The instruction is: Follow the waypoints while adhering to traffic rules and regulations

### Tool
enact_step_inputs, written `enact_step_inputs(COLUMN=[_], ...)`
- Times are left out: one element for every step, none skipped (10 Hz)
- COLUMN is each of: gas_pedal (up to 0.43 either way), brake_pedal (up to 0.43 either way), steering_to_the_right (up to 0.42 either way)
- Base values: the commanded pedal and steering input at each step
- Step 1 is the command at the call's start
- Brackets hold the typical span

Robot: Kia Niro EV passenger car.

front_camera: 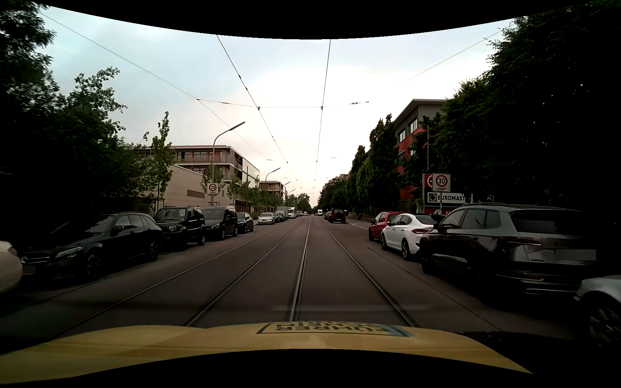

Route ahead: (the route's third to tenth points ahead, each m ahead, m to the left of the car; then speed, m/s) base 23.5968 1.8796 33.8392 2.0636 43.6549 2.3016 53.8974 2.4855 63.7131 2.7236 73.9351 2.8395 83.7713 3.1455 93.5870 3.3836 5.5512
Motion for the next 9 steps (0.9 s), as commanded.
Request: enact_step_inputs(gas_pedal=[0.118, 0.118, 0.118, 0.118, 0.118, 0.118, 0.118, 0.118, 0.118], brake_pedal=[0.000, 0.000, 0.000, 0.000, 0.000, 0.000, 0.000, 0.000, 0.000], steering_to_the_right=[0.003, -0.004, -0.010, -0.010, -0.010, -0.010, -0.010, -0.010, -0.008])
